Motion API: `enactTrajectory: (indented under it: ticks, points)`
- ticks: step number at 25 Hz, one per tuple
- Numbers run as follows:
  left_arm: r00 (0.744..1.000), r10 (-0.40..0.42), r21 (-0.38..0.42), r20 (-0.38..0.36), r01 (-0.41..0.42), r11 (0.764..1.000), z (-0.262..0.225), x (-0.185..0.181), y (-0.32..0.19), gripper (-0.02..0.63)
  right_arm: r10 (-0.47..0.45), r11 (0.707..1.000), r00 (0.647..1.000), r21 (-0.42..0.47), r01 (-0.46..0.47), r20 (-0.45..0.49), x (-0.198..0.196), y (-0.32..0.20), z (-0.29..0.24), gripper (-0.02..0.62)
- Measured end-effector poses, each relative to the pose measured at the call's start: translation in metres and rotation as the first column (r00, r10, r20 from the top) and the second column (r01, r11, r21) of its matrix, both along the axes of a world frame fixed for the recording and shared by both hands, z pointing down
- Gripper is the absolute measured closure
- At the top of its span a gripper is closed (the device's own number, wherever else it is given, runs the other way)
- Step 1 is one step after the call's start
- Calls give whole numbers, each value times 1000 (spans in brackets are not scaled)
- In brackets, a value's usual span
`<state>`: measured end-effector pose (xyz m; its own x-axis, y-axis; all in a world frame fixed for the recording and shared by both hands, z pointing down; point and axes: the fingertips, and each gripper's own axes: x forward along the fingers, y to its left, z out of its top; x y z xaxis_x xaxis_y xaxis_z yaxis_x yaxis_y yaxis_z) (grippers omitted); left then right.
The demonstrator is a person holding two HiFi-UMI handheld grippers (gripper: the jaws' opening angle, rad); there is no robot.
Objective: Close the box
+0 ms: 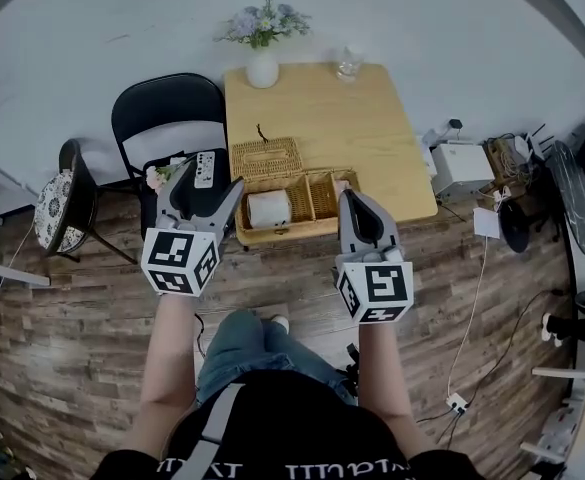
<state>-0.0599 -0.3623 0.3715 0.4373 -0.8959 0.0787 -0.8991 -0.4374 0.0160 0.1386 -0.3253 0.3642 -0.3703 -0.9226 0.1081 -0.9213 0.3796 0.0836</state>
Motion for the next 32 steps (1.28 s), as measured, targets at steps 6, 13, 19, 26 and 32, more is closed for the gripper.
enactTrajectory:
  ticks: [6,13,19,26,32]
  points:
    - [999,35,-54,9,-35,998,20,3,-28,270,30,999,1000,-25,-31,-6,2,-28,10,580]
    - [995,103,-145,-5,-103,984,45,-2,-83,270,76,993,997,-91,-77,-4,-10,-71,26,580]
    - [987,154,-269,-33,-158,950,92,-7,-124,270,109,983,994,-148,-113,-29,-22,-99,43,580]
    - [978,201,-403,-48,-203,892,152,-9,-152,270,137,968,989,-206,-146,-57,-27,-121,64,580]
    - [969,214,-538,-120,-245,807,196,-8,-167,270,152,959,985,-230,-167,-79,-30,-127,73,580]
